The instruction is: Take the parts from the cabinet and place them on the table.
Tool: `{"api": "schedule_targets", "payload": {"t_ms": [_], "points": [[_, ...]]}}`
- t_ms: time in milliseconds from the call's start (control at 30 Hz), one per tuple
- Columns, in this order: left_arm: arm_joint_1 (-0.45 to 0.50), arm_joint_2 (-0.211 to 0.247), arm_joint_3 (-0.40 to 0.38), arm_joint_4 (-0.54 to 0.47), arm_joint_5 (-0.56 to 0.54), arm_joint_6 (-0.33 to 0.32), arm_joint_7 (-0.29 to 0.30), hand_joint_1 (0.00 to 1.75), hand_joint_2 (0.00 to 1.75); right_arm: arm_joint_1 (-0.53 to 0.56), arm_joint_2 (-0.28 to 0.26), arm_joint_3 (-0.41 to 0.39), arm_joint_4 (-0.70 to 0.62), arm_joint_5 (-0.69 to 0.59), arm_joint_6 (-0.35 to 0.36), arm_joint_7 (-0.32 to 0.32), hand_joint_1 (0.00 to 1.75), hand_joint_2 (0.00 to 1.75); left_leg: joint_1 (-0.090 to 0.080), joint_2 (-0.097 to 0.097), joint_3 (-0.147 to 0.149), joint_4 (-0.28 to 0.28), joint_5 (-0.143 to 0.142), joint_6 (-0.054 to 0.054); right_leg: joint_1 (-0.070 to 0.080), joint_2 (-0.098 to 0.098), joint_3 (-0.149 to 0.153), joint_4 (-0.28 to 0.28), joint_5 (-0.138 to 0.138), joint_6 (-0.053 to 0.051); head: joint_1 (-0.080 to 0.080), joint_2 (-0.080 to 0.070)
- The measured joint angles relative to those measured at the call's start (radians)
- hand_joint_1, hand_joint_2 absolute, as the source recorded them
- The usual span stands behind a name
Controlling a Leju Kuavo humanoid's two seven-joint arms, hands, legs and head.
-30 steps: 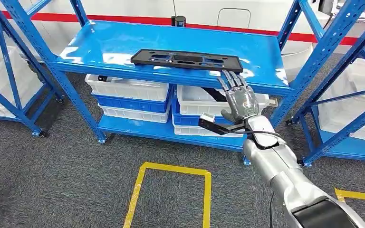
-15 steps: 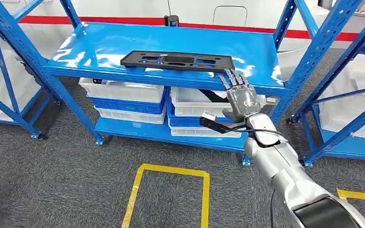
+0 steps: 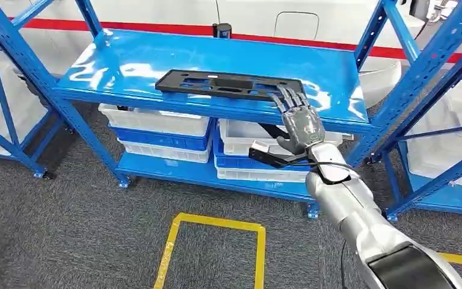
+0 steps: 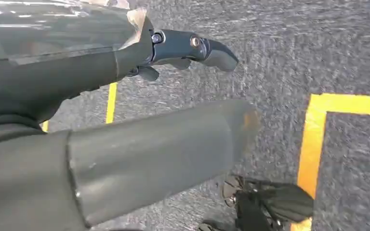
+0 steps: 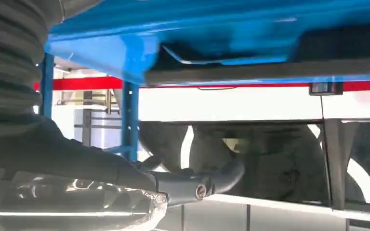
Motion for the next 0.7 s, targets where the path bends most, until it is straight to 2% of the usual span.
{"api": "schedule_targets", "payload": {"t_ms": [33,100,133,167,200,233,267,300,333,367,433,467,500,533,567,600,633,667,700], "points": [[-0.002,0.001,0.0,0.0,-0.001,0.002,0.0,0.0,0.0,-0.005,-0.001,0.0,0.001,-0.001,-0.002,0.0,0.0,1.75,0.002,0.0,0.008,-0.004,-0.005,0.01,0.003,0.006,-0.032,0.061,-0.021,-0.007,0.001,0.0],[-0.006,0.003,0.0,0.0,-0.001,0.002,0.0,0.0,0.0,-0.003,-0.002,0.0,0.004,-0.001,-0.003,0.0,0.0,1.75,0.001,-0.007,0.015,-0.004,-0.014,0.017,0.002,0.006,-0.139,0.23,-0.073,-0.014,0.007,0.0],[-0.006,0.002,0.0,0.0,-0.001,0.002,0.0,0.0,0.0,0.004,-0.004,0.0,0.006,-0.001,-0.004,0.0,0.0,1.75,0.0,-0.013,0.019,-0.004,-0.02,0.019,0.002,0.007,-0.193,0.304,-0.088,-0.011,0.007,0.0],[-0.005,0.002,0.0,0.0,-0.001,0.002,0.0,0.0,0.0,0.009,-0.005,0.0,0.008,-0.001,-0.004,0.0,0.0,1.75,-0.001,-0.02,0.026,-0.004,-0.026,0.018,0.003,0.007,-0.226,0.33,-0.08,-0.004,0.009,0.0],[-0.002,0.001,0.0,0.0,-0.001,0.002,0.001,0.0,0.0,0.013,-0.005,0.0,0.011,-0.001,-0.005,0.0,0.0,1.75,-0.002,-0.024,0.035,-0.004,-0.033,0.018,0.003,0.007,-0.229,0.301,-0.047,0.006,0.009,0.0],[-0.001,0.001,0.0,0.0,-0.001,0.002,0.001,0.0,0.0,0.013,-0.005,0.0,0.012,-0.001,-0.005,0.0,0.0,1.75,-0.004,-0.028,0.047,-0.004,-0.041,0.017,0.004,0.007,-0.206,0.226,0.004,0.018,0.01,0.0],[-0.001,0.0,0.0,0.0,-0.001,0.002,0.001,0.0,0.0,0.011,-0.006,0.0,0.013,-0.002,-0.005,0.0,0.0,1.75,-0.005,-0.032,0.058,-0.003,-0.048,0.015,0.004,0.008,-0.172,0.127,0.06,0.024,0.01,0.0],[-0.001,0.0,0.0,0.0,-0.001,0.002,0.001,0.0,0.0,0.01,-0.008,0.0,0.013,-0.002,-0.005,0.0,0.0,1.75,-0.005,-0.035,0.067,-0.004,-0.055,0.013,0.004,0.009,-0.138,0.032,0.109,0.024,0.011,0.0],[-0.003,-0.002,0.0,0.0,-0.001,0.002,0.001,0.0,0.0,0.008,-0.009,0.0,0.014,-0.002,-0.006,0.0,0.0,1.75,-0.01,-0.037,0.069,0.0,-0.063,0.007,0.008,0.011,-0.122,-0.016,0.134,0.012,0.012,0.0],[-0.003,-0.002,0.0,0.0,-0.001,0.002,0.001,0.0,0.0,0.006,-0.008,0.001,0.014,-0.001,-0.007,0.0,0.0,1.75,-0.011,-0.04,0.069,0.0,-0.07,0.001,0.01,0.011,-0.114,-0.02,0.135,-0.001,0.013,0.0],[-0.002,-0.003,0.0,0.0,-0.001,0.002,0.001,0.0,0.0,0.005,-0.008,0.001,0.014,-0.002,-0.007,0.0,0.0,1.75,-0.007,-0.04,0.071,-0.002,-0.075,-0.006,0.01,0.011,-0.116,-0.019,0.131,-0.014,0.012,0.0],[-0.002,-0.003,0.0,0.0,-0.001,0.002,0.003,0.0,0.0,0.003,-0.008,0.001,0.014,-0.002,-0.008,0.0,0.0,1.75,-0.009,-0.04,0.073,-0.003,-0.08,-0.012,0.002,0.01,-0.109,-0.026,0.131,-0.02,0.011,0.0],[-0.001,0.003,0.0,0.0,-0.001,0.003,0.004,0.0,0.0,0.003,-0.008,0.0,0.014,-0.002,-0.008,0.0,0.0,1.75,-0.003,-0.036,0.067,0.005,-0.088,-0.017,-0.013,0.009,-0.097,-0.035,0.133,-0.024,0.014,0.0],[-0.001,0.0,0.0,0.0,-0.002,0.004,0.004,0.0,0.0,0.0,-0.008,0.0,0.014,-0.002,-0.008,0.0,0.0,1.75,-0.004,-0.024,0.057,0.047,-0.109,-0.026,-0.013,0.007,-0.087,-0.037,0.126,-0.035,0.006,0.0],[-0.002,0.0,0.0,0.0,-0.002,0.005,0.004,0.0,0.0,-0.003,-0.005,0.0,0.014,-0.002,-0.008,-0.002,0.0,1.75,0.002,-0.017,0.022,0.118,-0.141,-0.035,-0.013,0.007,-0.08,-0.037,0.122,-0.041,-0.001,0.0],[-0.002,0.001,0.0,0.0,-0.002,0.005,0.005,0.0,0.0,-0.003,-0.005,0.001,0.014,-0.002,-0.008,-0.003,0.0,1.75,0.01,-0.013,-0.03,0.208,-0.176,-0.043,-0.013,0.007,-0.075,-0.037,0.116,-0.047,-0.001,0.0],[-0.002,0.002,0.0,0.0,-0.002,0.005,0.006,0.0,0.0,-0.002,-0.005,0.001,0.016,-0.002,-0.008,-0.006,0.0,1.75,0.015,-0.01,-0.081,0.287,-0.2,-0.051,-0.013,0.007,-0.071,-0.037,0.111,-0.047,0.0,0.0],[-0.002,0.001,0.0,0.0,-0.002,0.005,0.006,0.0,0.0,-0.001,-0.004,0.001,0.018,-0.001,-0.008,-0.007,0.0,1.75,0.02,-0.008,-0.114,0.325,-0.2,-0.056,-0.014,0.007,-0.066,-0.037,0.105,-0.043,-0.002,0.0],[0.0,0.002,0.0,0.0,-0.002,0.006,0.007,0.0,0.0,0.001,-0.003,0.002,0.018,-0.001,-0.008,-0.008,0.0,1.75,0.025,-0.005,-0.121,0.312,-0.172,-0.061,-0.016,0.008,-0.06,-0.036,0.099,-0.039,-0.001,0.0]]}}
